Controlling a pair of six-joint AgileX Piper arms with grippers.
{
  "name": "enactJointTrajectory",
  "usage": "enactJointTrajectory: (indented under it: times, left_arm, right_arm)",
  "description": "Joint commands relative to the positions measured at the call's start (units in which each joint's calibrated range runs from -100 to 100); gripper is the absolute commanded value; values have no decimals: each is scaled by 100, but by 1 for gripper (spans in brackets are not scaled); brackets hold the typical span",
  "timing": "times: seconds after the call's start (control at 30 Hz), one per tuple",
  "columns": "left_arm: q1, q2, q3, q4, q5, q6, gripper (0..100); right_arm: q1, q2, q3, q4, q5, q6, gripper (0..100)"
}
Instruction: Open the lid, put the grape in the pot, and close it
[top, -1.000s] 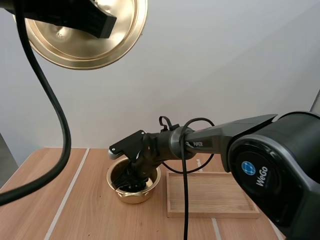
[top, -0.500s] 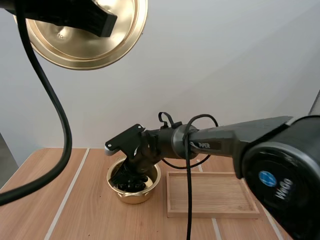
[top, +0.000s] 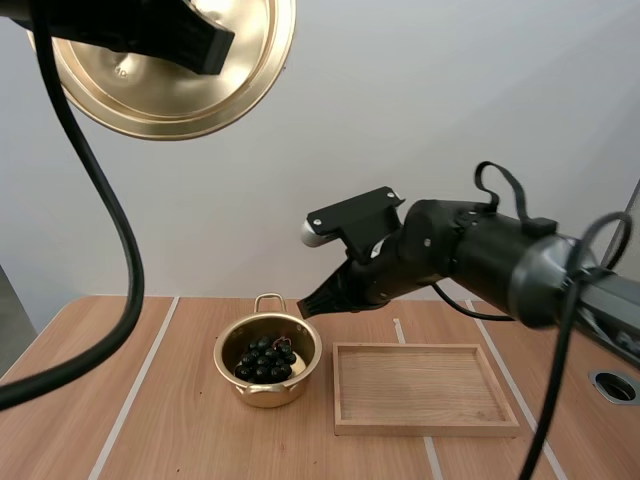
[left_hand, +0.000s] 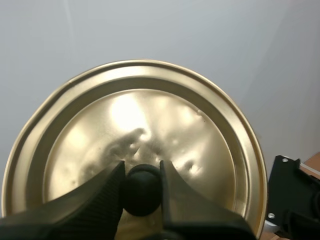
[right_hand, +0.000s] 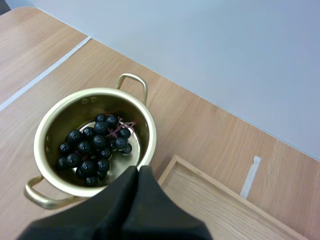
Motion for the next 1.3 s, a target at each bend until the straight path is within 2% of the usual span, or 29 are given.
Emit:
enactJointTrajectory:
  times: [0.0, 0.17, 0.37, 0.6, 0.8, 0.97, 1.27]
  left_arm:
    - [-5, 191, -37, 12, 19, 119, 0]
    - [-5, 669, -8, 12, 719, 207, 0]
    - [-5, 1273, 351, 12, 719, 418, 0]
    - [-5, 1743, 1700, -285, 672, 893, 0]
    - [-5, 2205, 2976, -588, -86, 1347, 0]
    - [-5, 2707, 3634, -917, -542, 1716, 0]
    - [-5, 3602, 3779, -988, -1126, 1956, 0]
  right_arm:
    - [-82, -650, 338, -31, 473, 0, 0]
    - [-82, -1810, 770, -83, 1187, 21, 0]
    - [-221, -3185, 800, -202, 2357, 154, 0]
    - [-471, -4257, 800, -154, 3098, 154, 0]
    - [-480, -4452, 800, -32, 3448, 154, 0]
    - [-480, -4452, 800, -32, 3448, 154, 0]
    - [-480, -4452, 800, -32, 3448, 154, 0]
